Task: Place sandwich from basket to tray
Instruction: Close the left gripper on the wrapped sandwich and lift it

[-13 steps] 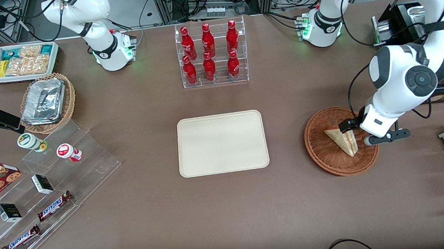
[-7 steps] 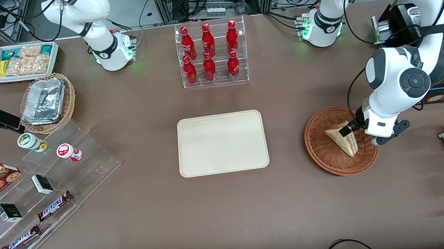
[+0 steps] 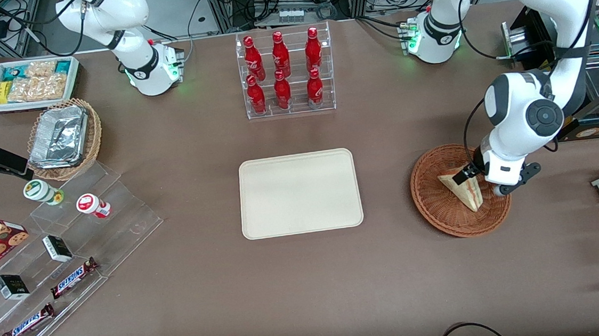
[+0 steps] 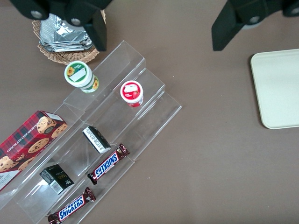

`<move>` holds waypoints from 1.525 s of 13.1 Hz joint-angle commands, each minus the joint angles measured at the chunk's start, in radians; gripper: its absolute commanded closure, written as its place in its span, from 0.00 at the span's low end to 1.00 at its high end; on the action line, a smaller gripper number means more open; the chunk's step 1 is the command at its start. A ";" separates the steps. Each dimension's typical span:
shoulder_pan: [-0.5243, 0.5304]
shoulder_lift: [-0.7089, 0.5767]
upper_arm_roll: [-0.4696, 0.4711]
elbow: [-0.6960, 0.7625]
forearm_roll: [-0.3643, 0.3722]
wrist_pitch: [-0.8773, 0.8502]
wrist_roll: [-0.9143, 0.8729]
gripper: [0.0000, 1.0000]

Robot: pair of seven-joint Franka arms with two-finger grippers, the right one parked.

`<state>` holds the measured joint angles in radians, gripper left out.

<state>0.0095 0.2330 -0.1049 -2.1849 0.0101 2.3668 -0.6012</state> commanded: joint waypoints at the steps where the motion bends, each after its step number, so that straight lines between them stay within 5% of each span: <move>1: 0.003 0.032 -0.002 -0.003 0.002 0.048 -0.023 0.00; 4: 0.013 0.063 -0.002 -0.003 -0.004 0.061 -0.023 0.04; 5: 0.013 0.063 -0.002 -0.004 -0.004 0.060 -0.025 0.35; 6: 0.015 0.057 -0.002 -0.003 -0.004 0.048 -0.023 0.77; 7: 0.015 0.052 -0.002 -0.001 -0.004 0.037 -0.022 1.00; 15: -0.008 0.072 -0.013 0.255 0.005 -0.276 0.000 1.00; 20: -0.141 0.144 -0.013 0.410 0.007 -0.342 0.021 1.00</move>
<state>-0.0767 0.3198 -0.1238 -1.8728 0.0088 2.0881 -0.5974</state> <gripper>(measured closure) 0.828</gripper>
